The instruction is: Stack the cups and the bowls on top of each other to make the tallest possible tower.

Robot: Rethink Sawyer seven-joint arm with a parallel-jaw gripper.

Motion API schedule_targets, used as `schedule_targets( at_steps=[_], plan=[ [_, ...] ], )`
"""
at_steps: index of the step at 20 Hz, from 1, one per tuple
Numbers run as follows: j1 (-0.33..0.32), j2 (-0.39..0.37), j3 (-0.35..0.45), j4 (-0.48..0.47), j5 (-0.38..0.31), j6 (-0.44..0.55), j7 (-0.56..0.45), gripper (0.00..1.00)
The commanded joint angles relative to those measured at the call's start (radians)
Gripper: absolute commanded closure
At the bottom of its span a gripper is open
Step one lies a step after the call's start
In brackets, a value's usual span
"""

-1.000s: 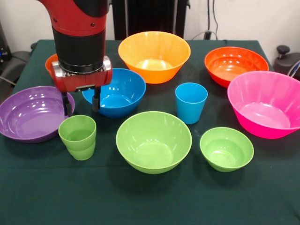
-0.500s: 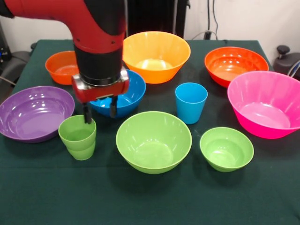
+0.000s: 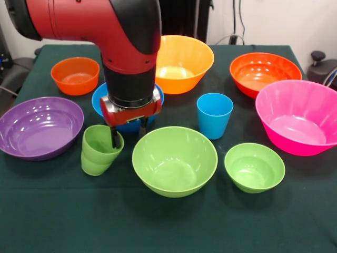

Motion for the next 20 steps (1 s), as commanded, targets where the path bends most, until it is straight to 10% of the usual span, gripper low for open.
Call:
schedule_targets(
  at_steps=[1, 20],
  plan=[
    [0.003, 0.041, 0.033, -0.034, -0.077, -0.079, -0.107, 0.0],
    [-0.04, 0.062, 0.072, -0.146, -0.047, 0.043, -0.257, 0.0]
  ],
)
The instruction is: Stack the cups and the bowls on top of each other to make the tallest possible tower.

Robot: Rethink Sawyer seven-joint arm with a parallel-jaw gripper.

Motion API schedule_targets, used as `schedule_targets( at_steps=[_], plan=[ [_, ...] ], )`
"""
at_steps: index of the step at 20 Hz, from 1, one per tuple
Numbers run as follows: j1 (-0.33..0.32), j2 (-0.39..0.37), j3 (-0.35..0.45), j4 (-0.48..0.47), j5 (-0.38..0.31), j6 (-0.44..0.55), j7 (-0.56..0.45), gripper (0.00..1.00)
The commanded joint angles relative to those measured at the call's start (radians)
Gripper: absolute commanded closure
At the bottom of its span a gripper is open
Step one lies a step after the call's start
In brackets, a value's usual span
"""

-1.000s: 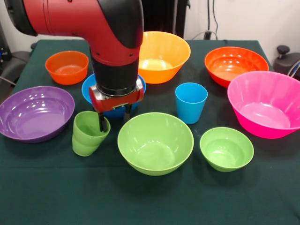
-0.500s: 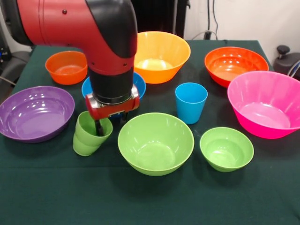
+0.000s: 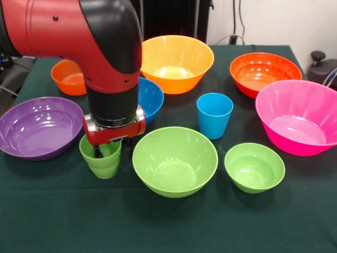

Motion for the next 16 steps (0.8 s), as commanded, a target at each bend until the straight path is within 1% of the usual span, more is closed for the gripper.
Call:
schedule_targets(
  at_steps=[1, 4, 5, 8, 10, 16],
  plan=[
    [-0.033, -0.021, 0.06, 0.001, -0.044, 0.045, -0.258, 0.0],
    [-0.058, -0.037, 0.048, 0.055, -0.052, 0.008, -0.239, 0.0],
    [-0.074, -0.047, 0.041, 0.085, -0.058, 0.0, -0.231, 1.0],
    [-0.078, -0.061, 0.024, 0.104, -0.081, -0.016, -0.233, 1.0],
    [-0.092, -0.072, 0.018, 0.126, -0.094, -0.027, -0.236, 1.0],
    [-0.131, -0.068, 0.033, 0.135, -0.112, -0.036, -0.262, 1.0]
  ],
)
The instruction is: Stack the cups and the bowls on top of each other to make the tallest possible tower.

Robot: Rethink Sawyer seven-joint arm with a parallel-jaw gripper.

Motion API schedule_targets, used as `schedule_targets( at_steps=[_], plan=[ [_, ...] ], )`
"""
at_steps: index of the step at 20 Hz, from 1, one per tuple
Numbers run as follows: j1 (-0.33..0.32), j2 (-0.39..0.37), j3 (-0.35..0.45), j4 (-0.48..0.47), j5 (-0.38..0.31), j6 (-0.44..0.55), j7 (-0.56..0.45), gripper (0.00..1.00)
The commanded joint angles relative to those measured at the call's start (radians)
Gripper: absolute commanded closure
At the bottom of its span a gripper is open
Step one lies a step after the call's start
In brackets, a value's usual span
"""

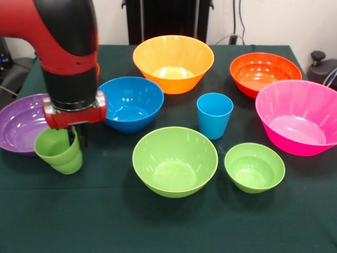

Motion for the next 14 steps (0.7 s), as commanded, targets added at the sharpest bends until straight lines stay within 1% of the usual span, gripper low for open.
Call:
schedule_targets(
  at_steps=[1, 2, 5, 7, 9, 11, 13, 14],
  plan=[
    [-0.019, -0.007, 0.032, 0.065, -0.107, -0.029, -0.261, 1.0],
    [-0.027, -0.005, 0.036, 0.071, -0.109, -0.037, -0.263, 1.0],
    [-0.014, 0.014, 0.047, 0.049, -0.107, -0.034, -0.245, 1.0],
    [-0.014, 0.028, 0.054, 0.043, -0.11, -0.052, -0.229, 1.0],
    [0.011, 0.036, 0.056, 0.028, -0.112, -0.06, -0.192, 1.0],
    [0.039, 0.067, 0.055, -0.008, -0.126, -0.079, -0.16, 1.0],
    [0.075, 0.086, 0.053, -0.049, -0.129, -0.078, -0.121, 1.0],
    [0.083, 0.092, 0.054, -0.057, -0.128, -0.078, -0.112, 1.0]
  ],
)
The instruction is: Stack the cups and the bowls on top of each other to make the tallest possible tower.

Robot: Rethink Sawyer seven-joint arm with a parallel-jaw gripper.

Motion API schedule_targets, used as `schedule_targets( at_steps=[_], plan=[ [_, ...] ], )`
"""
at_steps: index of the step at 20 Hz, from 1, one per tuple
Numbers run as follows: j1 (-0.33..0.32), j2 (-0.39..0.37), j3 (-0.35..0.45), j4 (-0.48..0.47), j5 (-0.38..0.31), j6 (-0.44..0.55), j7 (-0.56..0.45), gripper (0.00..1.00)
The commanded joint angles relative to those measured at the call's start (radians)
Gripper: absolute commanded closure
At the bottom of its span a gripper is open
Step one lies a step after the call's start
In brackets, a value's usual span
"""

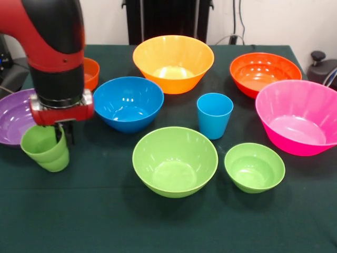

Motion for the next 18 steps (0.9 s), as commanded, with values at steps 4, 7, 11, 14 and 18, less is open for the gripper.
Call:
schedule_targets(
  at_steps=[4, 7, 11, 14, 18],
  plan=[
    [0.126, 0.111, 0.058, -0.071, -0.055, -0.073, -0.054, 1.0],
    [0.164, 0.109, 0.042, -0.069, -0.047, -0.103, 0.009, 1.0],
    [0.198, 0.117, 0.024, -0.094, -0.034, -0.118, 0.053, 1.0],
    [0.213, 0.113, 0.017, -0.099, -0.015, -0.109, 0.061, 1.0],
    [0.211, 0.097, 0.012, -0.06, 0.012, -0.135, 0.086, 1.0]
  ],
)
